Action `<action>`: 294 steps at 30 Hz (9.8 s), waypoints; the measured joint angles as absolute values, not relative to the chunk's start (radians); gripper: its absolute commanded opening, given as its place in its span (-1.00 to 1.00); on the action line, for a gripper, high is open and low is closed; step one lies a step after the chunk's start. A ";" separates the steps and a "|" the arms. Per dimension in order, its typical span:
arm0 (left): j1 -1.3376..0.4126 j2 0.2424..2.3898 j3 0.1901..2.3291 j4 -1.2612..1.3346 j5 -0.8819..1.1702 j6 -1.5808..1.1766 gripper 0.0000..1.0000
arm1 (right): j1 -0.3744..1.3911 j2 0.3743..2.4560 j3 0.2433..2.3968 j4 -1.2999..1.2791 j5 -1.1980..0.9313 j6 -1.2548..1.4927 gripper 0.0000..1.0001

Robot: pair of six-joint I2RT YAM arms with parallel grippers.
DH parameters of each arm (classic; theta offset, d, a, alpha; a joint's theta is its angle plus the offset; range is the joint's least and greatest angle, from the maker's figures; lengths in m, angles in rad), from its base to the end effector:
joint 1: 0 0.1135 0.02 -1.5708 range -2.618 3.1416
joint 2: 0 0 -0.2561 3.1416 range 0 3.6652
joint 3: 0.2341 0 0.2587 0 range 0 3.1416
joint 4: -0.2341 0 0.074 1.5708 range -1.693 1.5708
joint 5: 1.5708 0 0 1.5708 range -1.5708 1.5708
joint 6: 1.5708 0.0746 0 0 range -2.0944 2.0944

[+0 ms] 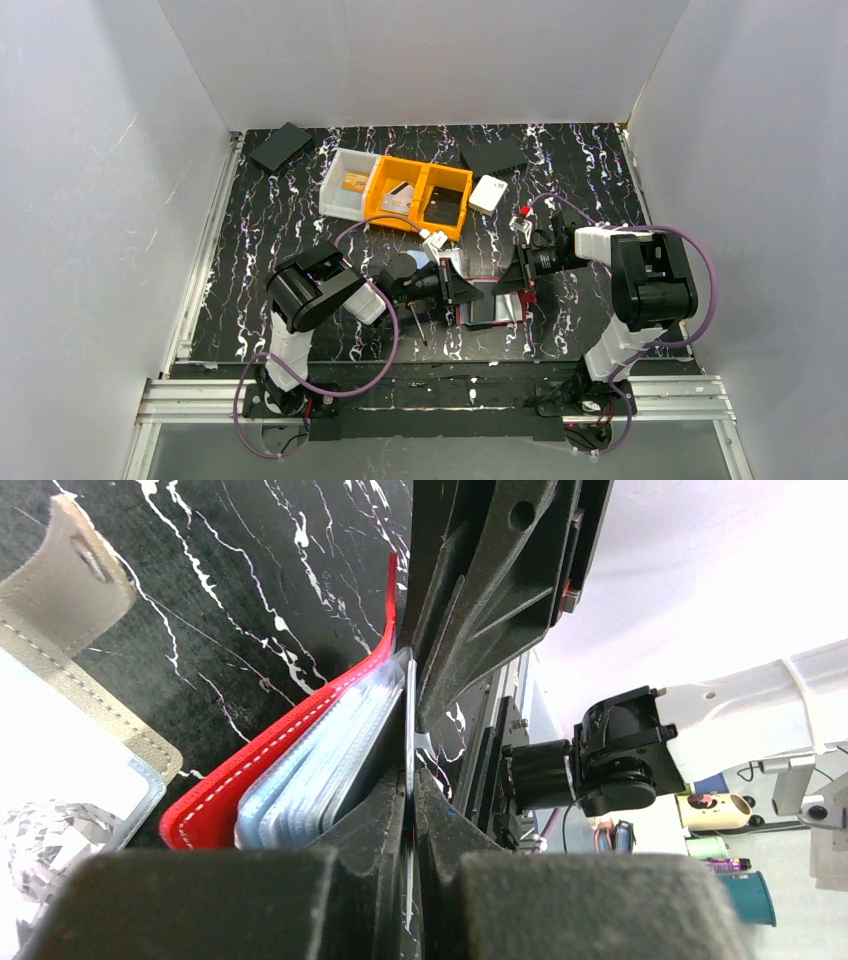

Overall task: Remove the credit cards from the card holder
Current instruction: Remove the credit card from the card holder, then place the credit card in the storage box.

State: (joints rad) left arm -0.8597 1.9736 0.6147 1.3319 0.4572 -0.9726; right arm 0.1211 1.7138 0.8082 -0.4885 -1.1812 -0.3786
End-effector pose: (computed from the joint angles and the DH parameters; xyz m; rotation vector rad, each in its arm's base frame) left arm 0.2184 -0.3040 0.1119 0.3168 1.8877 -1.7059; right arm 0.2667 0.1020 0.1053 -0.7270 2.2761 1.5587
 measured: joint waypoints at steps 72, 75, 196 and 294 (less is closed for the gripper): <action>-0.728 1.902 0.439 1.377 0.598 -1.123 -0.07 | 0.078 1.835 0.976 -0.912 -1.198 -0.770 -0.97; -0.733 1.803 0.379 1.353 0.567 -1.081 0.02 | 0.078 1.835 1.022 -1.024 -1.195 -0.904 -0.97; -0.653 1.713 0.405 1.446 0.811 -0.974 -1.00 | 0.093 1.708 1.065 -1.409 -1.288 -1.279 -0.86; -0.903 1.515 0.549 0.903 0.501 -0.582 -1.00 | 0.067 1.732 1.097 -1.401 -1.210 -1.254 0.47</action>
State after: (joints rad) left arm -0.9031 1.5146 0.5491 0.9031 0.5011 -0.5816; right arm 0.0673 1.7317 1.0966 -1.4006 -1.2098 -1.2545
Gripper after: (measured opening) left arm 0.010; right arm 0.702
